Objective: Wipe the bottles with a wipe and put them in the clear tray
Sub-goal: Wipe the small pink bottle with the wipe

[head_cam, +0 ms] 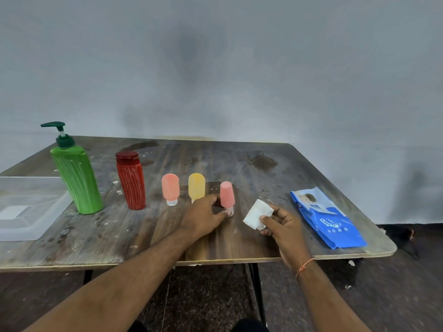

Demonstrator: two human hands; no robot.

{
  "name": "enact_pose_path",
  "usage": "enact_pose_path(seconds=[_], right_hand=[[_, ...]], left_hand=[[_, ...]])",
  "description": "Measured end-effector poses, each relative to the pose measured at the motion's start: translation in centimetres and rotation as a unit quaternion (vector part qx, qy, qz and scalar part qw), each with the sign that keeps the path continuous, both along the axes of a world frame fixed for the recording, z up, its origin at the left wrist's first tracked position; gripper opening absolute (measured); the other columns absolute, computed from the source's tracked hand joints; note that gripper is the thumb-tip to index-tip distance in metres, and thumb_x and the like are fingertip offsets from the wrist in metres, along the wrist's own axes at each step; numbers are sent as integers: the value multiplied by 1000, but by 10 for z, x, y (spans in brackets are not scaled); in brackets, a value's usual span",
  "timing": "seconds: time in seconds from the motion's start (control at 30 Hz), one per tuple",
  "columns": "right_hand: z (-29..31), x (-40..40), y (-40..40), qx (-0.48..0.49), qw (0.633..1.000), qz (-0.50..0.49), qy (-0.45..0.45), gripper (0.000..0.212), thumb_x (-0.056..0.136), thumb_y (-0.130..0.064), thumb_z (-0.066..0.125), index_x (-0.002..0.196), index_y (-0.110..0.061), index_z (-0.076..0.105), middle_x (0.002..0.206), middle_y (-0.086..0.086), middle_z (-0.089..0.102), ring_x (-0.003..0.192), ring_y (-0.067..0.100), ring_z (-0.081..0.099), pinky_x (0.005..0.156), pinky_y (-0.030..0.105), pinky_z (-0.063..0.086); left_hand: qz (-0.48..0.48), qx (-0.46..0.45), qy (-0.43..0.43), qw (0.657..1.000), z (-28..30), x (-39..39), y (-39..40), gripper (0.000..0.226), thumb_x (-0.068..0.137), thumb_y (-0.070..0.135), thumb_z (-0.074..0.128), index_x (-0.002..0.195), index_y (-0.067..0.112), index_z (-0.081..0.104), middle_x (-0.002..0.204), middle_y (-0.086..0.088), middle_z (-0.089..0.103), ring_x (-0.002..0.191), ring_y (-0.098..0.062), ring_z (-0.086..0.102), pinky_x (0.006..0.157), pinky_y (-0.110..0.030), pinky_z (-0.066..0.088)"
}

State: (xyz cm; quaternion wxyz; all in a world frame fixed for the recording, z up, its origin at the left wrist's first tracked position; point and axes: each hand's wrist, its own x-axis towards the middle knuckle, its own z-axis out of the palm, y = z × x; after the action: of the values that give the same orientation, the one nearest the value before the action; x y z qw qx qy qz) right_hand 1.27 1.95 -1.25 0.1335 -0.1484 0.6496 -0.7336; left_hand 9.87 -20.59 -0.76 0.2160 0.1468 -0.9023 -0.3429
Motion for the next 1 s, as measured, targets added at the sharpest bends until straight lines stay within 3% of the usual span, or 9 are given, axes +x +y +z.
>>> enact_pose_path(seconds=[0.07, 0.37, 0.5, 0.73, 0.83, 1.0], right_hand=[[0, 1, -1, 2, 1000, 3, 4, 31, 98, 4, 71, 115, -22, 74, 105, -2, 83, 94, 18, 79, 63, 25, 59], [-4, -4, -2, 2, 1000, 10, 15, 34, 97, 5, 71, 115, -23, 75, 103, -4, 83, 91, 15, 79, 61, 23, 58], [-4, -5, -3, 4, 1000, 12, 21, 34, 97, 3, 72, 113, -27, 75, 108, -2, 83, 94, 18, 79, 62, 25, 58], [-2, -2, -2, 9, 999, 11, 33, 35, 97, 5, 70, 110, -28, 74, 101, -6, 83, 85, 12, 77, 61, 22, 58], [-1, 0, -2, 15, 999, 9, 34, 34, 97, 4, 71, 113, -26, 75, 101, -9, 83, 88, 13, 78, 63, 23, 59], [-1, 1, -3, 34, 999, -1, 40, 34, 97, 0, 73, 117, -27, 75, 109, -6, 82, 95, 17, 79, 66, 26, 59]], left_hand=[[12, -6, -12, 1000, -1, -14, 3, 52, 87, 56, 77, 130, 29, 68, 123, 16, 73, 106, -5, 67, 88, -31, 57], [29, -17, -37, 999, -1, -46, 2, 44, 94, 43, 73, 134, 28, 63, 125, 10, 72, 101, -8, 62, 88, -29, 52], [34, -22, -44, 998, -3, -47, 2, 47, 95, 40, 73, 138, 25, 62, 132, 6, 70, 115, -15, 67, 91, -27, 50], [33, 9, -5, 999, -6, -31, 5, 49, 89, 39, 80, 135, 28, 66, 124, 20, 70, 108, 3, 60, 90, -17, 47], [45, 19, 6, 999, -11, -23, 2, 52, 90, 37, 80, 138, 26, 64, 125, 22, 70, 115, 3, 61, 89, -9, 42], [51, 28, 0, 998, -11, -22, 1, 67, 91, 50, 74, 151, 27, 52, 146, 13, 62, 134, -10, 58, 104, -29, 47]])
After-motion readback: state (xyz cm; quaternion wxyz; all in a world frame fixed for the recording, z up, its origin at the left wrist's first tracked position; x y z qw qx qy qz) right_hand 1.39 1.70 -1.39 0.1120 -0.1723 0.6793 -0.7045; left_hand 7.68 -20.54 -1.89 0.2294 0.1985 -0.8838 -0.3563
